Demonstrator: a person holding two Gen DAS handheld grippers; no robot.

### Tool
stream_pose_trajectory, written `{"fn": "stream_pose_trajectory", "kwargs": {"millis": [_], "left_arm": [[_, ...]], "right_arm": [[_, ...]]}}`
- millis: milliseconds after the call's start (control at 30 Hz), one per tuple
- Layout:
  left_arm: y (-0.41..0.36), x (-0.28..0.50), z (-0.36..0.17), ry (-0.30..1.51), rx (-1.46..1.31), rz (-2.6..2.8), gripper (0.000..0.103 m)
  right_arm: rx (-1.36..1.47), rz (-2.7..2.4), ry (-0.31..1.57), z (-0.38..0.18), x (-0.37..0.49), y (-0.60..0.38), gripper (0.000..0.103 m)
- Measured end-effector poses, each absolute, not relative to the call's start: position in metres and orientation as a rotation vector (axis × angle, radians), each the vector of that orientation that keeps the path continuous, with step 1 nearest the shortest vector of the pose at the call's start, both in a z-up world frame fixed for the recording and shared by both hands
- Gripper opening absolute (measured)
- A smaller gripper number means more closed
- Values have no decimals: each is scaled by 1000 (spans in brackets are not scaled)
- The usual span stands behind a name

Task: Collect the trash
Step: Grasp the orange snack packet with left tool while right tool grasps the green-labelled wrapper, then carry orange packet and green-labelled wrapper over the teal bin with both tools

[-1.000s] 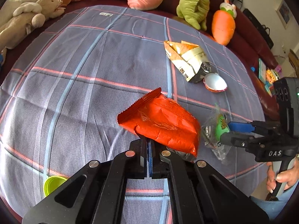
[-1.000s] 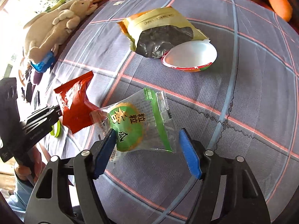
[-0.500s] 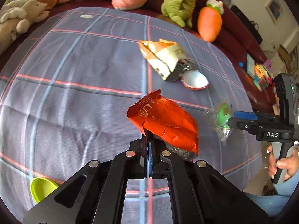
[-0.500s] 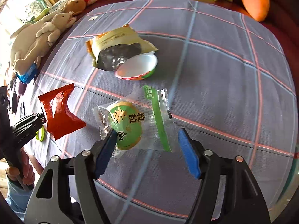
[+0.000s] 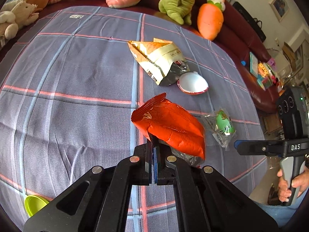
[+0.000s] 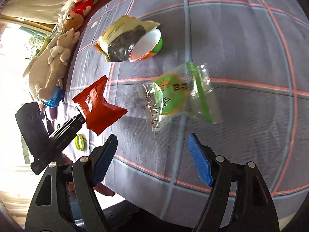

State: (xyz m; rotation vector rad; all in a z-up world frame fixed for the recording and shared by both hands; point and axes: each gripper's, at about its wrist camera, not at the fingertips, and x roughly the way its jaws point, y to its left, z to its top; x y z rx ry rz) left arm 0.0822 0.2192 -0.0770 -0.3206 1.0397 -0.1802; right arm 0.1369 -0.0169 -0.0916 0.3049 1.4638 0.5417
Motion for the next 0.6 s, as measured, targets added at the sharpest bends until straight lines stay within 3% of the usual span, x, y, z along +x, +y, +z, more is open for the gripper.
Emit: {"fn": "stream_pose_trajectory", "kwargs": {"millis": [333, 600], "left_arm": [[227, 88, -78, 1043, -339, -156, 1], [225, 90, -79, 1053, -337, -162, 1]], "right_arm": [[206, 419, 1399, -89, 187, -7, 72], [28, 435, 1420, -104, 163, 14, 73]]}}
